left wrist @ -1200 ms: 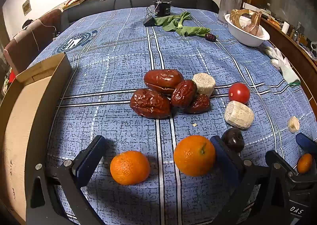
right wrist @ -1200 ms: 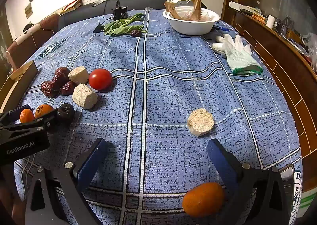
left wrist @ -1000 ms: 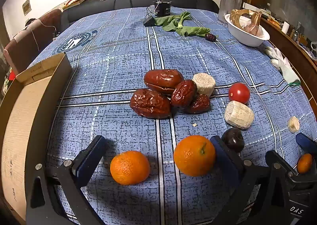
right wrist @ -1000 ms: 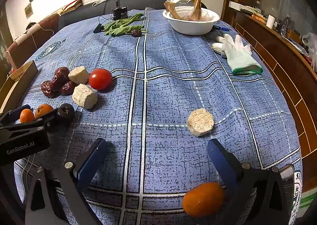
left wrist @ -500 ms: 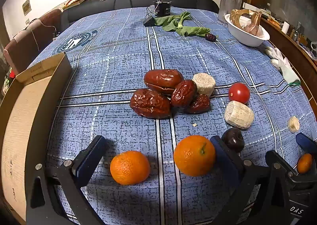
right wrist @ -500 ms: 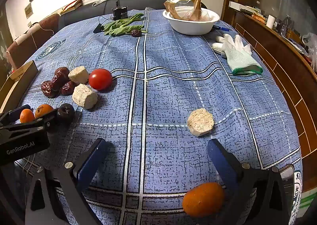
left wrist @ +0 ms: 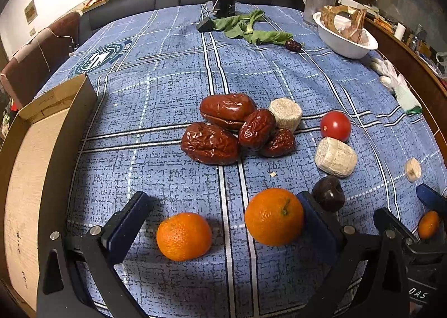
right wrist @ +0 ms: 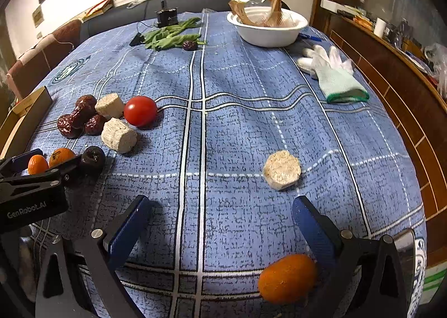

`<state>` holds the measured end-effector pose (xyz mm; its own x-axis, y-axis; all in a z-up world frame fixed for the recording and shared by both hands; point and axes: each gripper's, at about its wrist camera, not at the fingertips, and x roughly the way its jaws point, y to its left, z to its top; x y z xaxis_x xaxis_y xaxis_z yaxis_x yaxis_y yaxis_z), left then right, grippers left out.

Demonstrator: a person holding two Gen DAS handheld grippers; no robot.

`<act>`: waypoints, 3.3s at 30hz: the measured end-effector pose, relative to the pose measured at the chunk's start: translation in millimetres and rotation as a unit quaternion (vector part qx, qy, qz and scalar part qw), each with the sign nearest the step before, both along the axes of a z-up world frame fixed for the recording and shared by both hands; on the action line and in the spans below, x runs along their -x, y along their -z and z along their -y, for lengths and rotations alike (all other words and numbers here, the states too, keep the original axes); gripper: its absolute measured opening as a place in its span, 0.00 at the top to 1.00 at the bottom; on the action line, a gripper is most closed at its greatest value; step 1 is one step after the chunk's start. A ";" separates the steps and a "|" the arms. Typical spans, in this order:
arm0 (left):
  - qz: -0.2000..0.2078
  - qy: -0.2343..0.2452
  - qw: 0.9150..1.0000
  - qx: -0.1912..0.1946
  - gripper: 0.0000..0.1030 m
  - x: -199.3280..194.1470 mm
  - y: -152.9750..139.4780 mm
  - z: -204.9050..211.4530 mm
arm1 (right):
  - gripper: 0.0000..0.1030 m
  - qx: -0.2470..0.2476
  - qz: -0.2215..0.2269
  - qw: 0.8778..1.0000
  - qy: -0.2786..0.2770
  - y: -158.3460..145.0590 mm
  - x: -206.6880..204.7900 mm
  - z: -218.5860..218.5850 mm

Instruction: Organize fruits

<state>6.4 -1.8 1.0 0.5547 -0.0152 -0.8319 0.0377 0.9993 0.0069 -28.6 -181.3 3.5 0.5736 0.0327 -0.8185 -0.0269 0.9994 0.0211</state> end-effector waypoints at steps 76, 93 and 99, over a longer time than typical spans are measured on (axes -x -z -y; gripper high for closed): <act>0.085 -0.051 0.995 -0.035 0.19 101.2 -54.4 -76.2 | 0.01 0.003 0.178 0.984 -0.024 -71.7 85.8 -55.6; 0.079 -0.021 0.996 -0.047 0.19 94.1 -53.5 -55.8 | 0.01 -0.030 0.158 0.986 -0.038 -65.7 74.4 -46.7; 0.061 -0.004 0.998 -0.012 0.19 80.5 -50.8 -61.9 | 0.01 -0.060 0.133 0.988 -0.051 -62.0 58.1 -37.2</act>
<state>-74.1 60.1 51.8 0.6520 0.0097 -0.7581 0.0263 0.9990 0.0354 -86.7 -144.1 65.5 0.7566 0.1896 -0.6258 -0.1485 0.9819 0.1179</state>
